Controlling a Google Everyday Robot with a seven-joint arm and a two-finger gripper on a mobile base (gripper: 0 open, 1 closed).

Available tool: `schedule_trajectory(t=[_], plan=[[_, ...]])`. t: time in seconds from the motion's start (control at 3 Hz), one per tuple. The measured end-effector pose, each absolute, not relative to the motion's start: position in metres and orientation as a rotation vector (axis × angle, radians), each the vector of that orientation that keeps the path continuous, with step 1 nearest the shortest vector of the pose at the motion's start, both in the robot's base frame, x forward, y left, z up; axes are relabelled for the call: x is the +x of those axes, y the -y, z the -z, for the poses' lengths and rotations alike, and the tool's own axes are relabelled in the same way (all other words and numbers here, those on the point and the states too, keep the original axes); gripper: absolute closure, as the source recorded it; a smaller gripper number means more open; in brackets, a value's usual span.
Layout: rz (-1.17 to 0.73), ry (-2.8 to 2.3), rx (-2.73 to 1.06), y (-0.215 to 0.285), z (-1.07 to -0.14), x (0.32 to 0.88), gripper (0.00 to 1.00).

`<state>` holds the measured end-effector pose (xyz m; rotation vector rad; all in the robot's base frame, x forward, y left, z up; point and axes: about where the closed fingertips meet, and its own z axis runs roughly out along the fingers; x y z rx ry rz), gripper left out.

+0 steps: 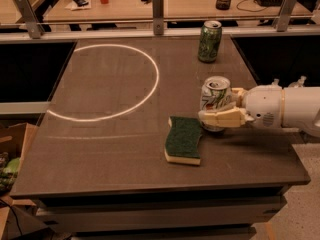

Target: Move 7up can near sponge

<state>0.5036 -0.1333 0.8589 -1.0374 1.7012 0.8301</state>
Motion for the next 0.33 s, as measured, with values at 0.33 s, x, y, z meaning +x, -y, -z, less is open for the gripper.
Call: schedule_trajectory(t=[0.33], plan=[[-0.832,-1.702,-1.042,0.1313,-0.8564,0.5017,0.84]])
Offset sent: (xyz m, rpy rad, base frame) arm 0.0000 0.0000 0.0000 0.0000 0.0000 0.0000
